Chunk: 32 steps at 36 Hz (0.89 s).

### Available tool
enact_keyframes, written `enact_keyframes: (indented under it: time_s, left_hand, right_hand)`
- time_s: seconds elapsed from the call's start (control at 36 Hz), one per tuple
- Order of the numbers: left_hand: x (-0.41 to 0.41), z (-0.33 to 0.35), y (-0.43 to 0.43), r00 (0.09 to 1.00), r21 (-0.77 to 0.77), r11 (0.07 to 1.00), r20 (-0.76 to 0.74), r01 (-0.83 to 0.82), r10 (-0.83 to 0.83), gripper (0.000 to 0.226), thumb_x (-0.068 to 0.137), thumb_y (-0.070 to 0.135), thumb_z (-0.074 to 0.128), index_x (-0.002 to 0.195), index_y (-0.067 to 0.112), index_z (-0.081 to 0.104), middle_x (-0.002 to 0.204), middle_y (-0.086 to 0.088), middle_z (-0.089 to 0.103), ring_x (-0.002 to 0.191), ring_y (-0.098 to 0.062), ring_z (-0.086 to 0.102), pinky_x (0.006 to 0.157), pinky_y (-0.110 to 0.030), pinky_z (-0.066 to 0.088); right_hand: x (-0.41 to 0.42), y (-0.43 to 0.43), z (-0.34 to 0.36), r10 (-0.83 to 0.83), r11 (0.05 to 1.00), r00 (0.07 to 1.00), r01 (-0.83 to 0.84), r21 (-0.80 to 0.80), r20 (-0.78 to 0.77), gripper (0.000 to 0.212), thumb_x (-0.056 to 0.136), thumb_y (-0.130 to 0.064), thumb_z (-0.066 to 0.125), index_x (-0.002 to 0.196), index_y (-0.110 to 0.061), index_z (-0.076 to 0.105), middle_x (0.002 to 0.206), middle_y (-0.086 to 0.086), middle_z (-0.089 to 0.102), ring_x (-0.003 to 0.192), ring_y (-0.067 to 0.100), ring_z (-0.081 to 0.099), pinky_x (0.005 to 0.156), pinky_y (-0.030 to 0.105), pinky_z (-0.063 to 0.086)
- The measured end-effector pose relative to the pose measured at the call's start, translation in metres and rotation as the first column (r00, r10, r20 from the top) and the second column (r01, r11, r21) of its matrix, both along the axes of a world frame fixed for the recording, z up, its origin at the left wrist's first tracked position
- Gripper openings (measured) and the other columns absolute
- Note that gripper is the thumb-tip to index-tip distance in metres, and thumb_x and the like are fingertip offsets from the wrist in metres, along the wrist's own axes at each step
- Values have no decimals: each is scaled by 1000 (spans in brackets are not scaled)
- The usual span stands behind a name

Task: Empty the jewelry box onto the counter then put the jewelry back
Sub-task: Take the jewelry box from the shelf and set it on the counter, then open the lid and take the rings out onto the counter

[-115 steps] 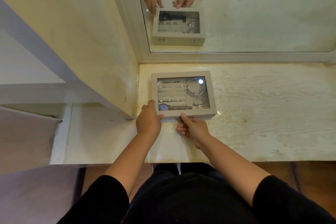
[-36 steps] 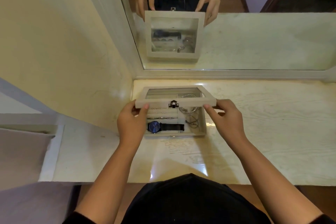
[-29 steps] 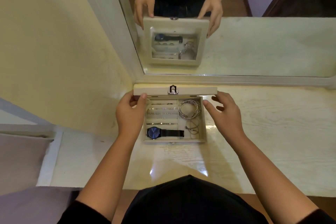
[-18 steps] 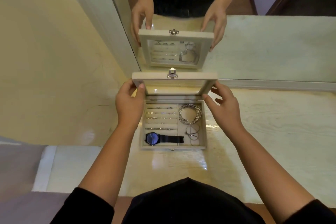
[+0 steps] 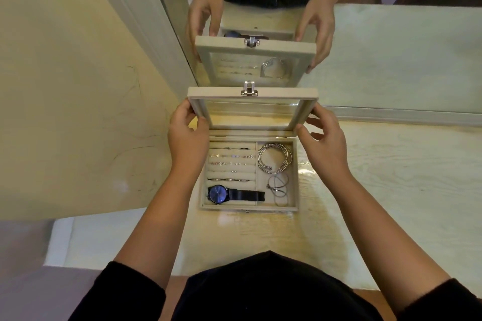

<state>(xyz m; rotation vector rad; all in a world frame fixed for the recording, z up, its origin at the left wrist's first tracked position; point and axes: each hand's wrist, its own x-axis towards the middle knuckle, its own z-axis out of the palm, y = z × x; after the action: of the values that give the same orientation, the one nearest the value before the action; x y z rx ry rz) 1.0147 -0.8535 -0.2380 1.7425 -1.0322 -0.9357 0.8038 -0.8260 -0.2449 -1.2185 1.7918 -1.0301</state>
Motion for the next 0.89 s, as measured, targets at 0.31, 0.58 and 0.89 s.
enact_keyframes:
  time_s: [0.31,0.58,0.89]
  left_hand:
    - [6,-24,26,996,190,980,51,58,-69,53,92,6,46,142,17,32,142,-2,42,130,-13,41,100,-23,33]
    - [17,-59,74,996,515,853,-48,84,-69,52,93,4,38,144,12,29,145,-8,40,130,-22,40,94,-24,30]
    - [24,-61,103,989,474,870,-13,133,-145,48,91,-5,31,135,7,47,140,-8,47,129,-22,43,111,-35,33]
  right_hand:
    - [-3,13,-17,-3,991,1000,-1,132,31,56,87,-19,59,138,-29,38,128,-7,49,106,6,51,87,25,40]
    - [-4,49,-52,41,813,999,-45,580,19,41,86,-3,50,126,-8,51,110,9,61,91,21,54,76,30,41]
    - [8,77,-53,124,850,983,-33,526,-138,42,83,5,48,123,-7,55,76,9,56,65,19,49,49,20,36]
